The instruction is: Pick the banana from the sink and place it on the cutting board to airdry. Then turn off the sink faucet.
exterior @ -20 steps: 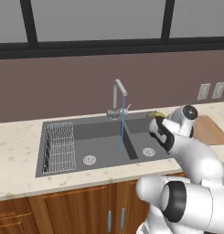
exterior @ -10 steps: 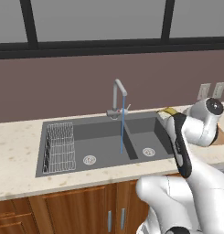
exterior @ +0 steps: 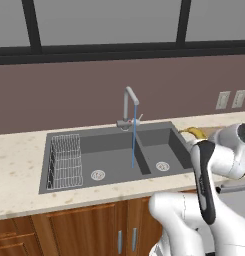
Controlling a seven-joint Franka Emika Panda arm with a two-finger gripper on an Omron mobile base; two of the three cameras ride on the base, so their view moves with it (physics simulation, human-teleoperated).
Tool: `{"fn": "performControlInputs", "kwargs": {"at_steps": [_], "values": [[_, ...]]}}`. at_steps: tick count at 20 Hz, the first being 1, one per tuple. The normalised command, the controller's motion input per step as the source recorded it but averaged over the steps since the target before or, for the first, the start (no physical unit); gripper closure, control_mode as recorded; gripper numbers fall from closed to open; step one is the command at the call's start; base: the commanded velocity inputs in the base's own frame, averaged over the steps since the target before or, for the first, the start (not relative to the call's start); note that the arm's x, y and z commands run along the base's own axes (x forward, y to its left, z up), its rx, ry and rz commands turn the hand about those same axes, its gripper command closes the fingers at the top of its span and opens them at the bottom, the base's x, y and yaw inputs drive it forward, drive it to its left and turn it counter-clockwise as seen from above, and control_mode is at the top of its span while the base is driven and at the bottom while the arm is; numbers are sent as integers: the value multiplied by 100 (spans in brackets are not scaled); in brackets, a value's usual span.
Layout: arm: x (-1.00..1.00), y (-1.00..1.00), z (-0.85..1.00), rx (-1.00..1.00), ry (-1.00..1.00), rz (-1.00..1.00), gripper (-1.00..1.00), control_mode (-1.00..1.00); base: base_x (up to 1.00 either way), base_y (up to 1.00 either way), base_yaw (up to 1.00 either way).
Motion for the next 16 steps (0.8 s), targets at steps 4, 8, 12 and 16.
{"fn": "performControlInputs", "kwargs": {"at_steps": [4, 8, 12, 16], "values": [[-11, -54, 52, 11, 37, -3, 100, -100, 0, 0, 0], [-2, -40, 25, 7, 30, -1, 100, -100, 0, 0, 0], [0, -31, -1, 0, 1, 0, 100, -100, 0, 0, 0], [0, -30, -12, 0, 0, 0, 100, -100, 0, 0, 0]]}}
